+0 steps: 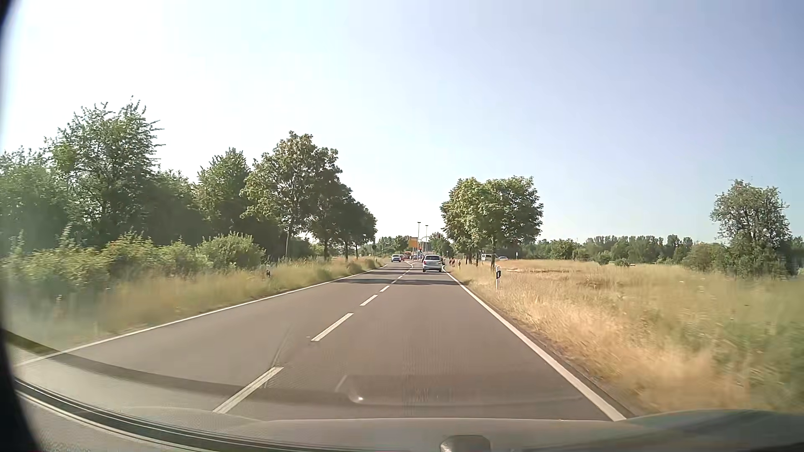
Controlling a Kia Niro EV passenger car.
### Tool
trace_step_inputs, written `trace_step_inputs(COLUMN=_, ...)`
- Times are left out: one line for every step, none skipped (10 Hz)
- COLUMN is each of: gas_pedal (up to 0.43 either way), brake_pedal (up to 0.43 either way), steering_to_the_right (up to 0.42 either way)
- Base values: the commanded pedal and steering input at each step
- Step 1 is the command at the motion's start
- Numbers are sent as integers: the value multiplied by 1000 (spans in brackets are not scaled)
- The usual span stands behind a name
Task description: Follow the waypoints while adhering to traffic rules and regulations
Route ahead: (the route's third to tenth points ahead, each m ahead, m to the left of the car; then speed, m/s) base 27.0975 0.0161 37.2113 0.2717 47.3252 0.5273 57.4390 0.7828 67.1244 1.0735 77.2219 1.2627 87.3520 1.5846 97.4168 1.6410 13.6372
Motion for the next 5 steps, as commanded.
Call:
trace_step_inputs(gas_pedal=0, brake_pedal=171, steering_to_the_right=1)
trace_step_inputs(gas_pedal=0, brake_pedal=171, steering_to_the_right=1)
trace_step_inputs(gas_pedal=0, brake_pedal=171, steering_to_the_right=1)
trace_step_inputs(gas_pedal=0, brake_pedal=171, steering_to_the_right=1)
trace_step_inputs(gas_pedal=0, brake_pedal=171, steering_to_the_right=2)
